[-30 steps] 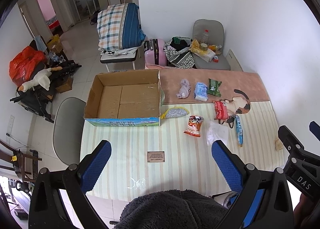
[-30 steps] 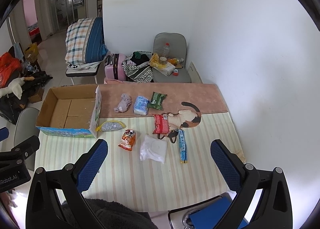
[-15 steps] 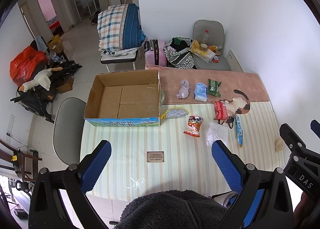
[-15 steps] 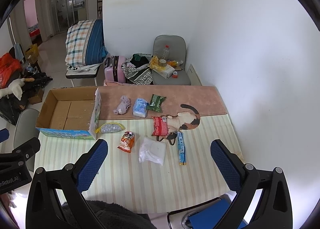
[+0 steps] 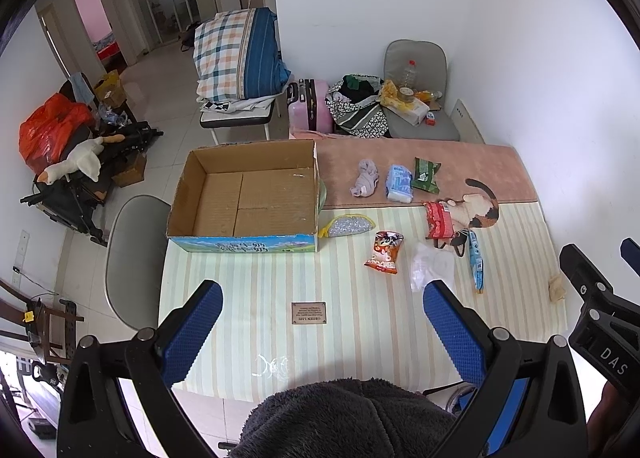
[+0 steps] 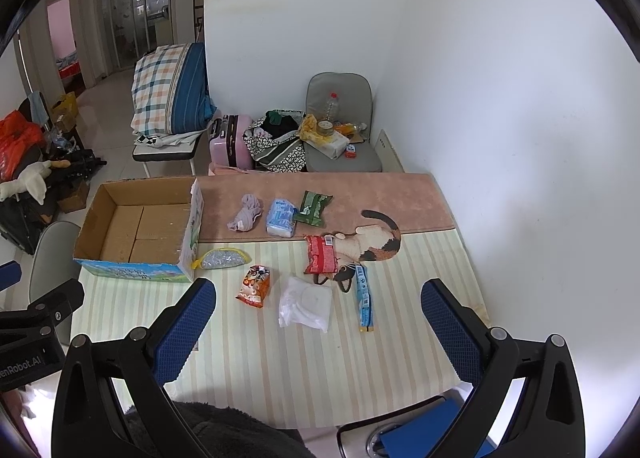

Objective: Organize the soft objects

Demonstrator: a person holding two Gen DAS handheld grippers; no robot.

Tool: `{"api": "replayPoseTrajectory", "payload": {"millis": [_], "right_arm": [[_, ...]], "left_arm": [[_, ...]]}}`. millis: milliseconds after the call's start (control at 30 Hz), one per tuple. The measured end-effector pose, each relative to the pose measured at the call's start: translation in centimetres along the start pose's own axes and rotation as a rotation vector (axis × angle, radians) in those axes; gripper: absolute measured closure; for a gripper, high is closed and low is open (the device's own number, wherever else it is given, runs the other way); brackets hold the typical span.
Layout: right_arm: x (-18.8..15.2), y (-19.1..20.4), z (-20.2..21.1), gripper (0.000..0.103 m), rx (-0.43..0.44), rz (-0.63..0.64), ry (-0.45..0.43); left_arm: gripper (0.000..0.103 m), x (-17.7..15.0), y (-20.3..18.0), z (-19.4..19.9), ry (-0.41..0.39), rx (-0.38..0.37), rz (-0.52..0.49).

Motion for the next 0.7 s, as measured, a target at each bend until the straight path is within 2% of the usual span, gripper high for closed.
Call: {"api": "replayPoseTrajectory", "payload": {"millis": [600,700], "right_arm": [[0.2,0.0,0.0,0.000,0.002,-0.010,0.005],[0.2,-0.3,-1.3,0.000,0.003,-0.025,0.020]], "left_arm": [[0.000,0.0,-1.2,-0.5,0.005,-0.011,-0.008],[0.000,1.0,-1.6,-1.2,-0.039,-0.039,-0.009]]}}
Point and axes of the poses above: each gripper's, at about its wrist camera, not at the fingertips, and z roughly against the way its jaws point, y to its left, x to its top, the point moved 2 cm from there along -z, roughly the way its jaws point, and after that the axes turned 8 degrees about -x, right-handed, at the moved point
